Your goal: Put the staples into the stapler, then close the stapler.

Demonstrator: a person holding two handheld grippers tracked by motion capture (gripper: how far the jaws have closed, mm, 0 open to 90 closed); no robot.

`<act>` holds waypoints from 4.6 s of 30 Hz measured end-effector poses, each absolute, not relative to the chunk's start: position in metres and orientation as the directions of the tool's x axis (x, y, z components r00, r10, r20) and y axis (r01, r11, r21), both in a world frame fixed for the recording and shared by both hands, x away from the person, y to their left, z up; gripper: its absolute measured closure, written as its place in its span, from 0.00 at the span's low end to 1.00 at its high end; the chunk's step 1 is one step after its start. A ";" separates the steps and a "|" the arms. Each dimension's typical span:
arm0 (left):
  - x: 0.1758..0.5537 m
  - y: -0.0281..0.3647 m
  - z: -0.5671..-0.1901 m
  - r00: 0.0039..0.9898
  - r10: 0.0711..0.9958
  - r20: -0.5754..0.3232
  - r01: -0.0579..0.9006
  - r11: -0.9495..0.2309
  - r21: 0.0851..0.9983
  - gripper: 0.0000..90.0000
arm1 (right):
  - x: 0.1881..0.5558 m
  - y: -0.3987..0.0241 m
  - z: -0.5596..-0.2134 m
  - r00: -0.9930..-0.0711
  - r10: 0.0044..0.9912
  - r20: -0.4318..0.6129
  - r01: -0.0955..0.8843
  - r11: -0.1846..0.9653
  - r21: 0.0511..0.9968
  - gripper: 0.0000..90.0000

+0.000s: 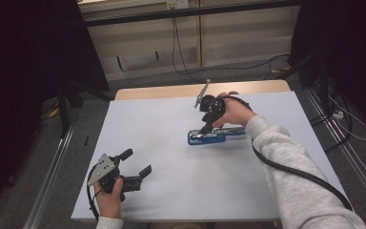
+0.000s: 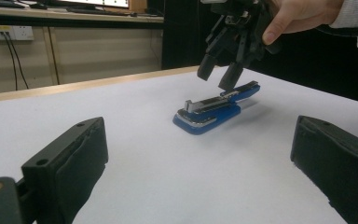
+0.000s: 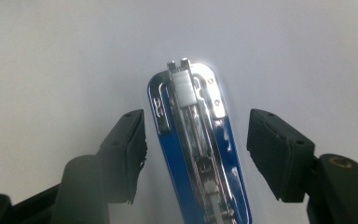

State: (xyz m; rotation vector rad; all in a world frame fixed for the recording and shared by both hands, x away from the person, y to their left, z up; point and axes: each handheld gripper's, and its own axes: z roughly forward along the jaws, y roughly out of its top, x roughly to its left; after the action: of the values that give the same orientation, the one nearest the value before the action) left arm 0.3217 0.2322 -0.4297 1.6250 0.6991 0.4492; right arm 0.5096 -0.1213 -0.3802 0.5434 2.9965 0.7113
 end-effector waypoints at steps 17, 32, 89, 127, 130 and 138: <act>0.333 0.219 -0.430 0.750 0.644 -0.147 0.247 -0.066 0.967 0.04 | 0.480 -0.176 -0.380 -0.881 0.469 0.064 0.423 0.718 0.553 0.21; 0.339 0.205 -0.428 0.765 0.619 -0.180 0.290 -0.082 0.953 0.03 | 0.458 -0.209 -0.382 -0.838 0.544 0.035 0.456 0.665 0.591 0.18; 0.421 0.129 -0.441 0.674 0.717 -0.179 0.486 -0.247 0.838 0.79 | 0.398 -0.299 -0.411 -0.637 0.771 0.018 0.585 0.468 0.662 0.89; 0.450 0.086 -0.465 0.667 0.729 -0.154 0.564 -0.358 0.744 1.00 | 0.430 -0.280 -0.450 -0.580 0.814 0.022 0.636 0.436 0.636 1.00; 0.451 0.084 -0.466 0.675 0.721 -0.155 0.557 -0.361 0.748 1.00 | 0.432 -0.279 -0.451 -0.578 0.816 0.025 0.637 0.431 0.639 1.00; 0.452 0.082 -0.466 0.682 0.712 -0.170 0.562 -0.360 0.744 1.00 | 0.434 -0.278 -0.451 -0.579 0.815 0.025 0.632 0.430 0.645 1.00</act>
State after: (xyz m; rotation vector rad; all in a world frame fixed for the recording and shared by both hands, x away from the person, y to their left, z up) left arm 0.4523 0.0819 -0.4657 2.0632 0.9776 0.2292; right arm 0.4336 -0.2782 -0.4512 1.2500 2.3956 0.8934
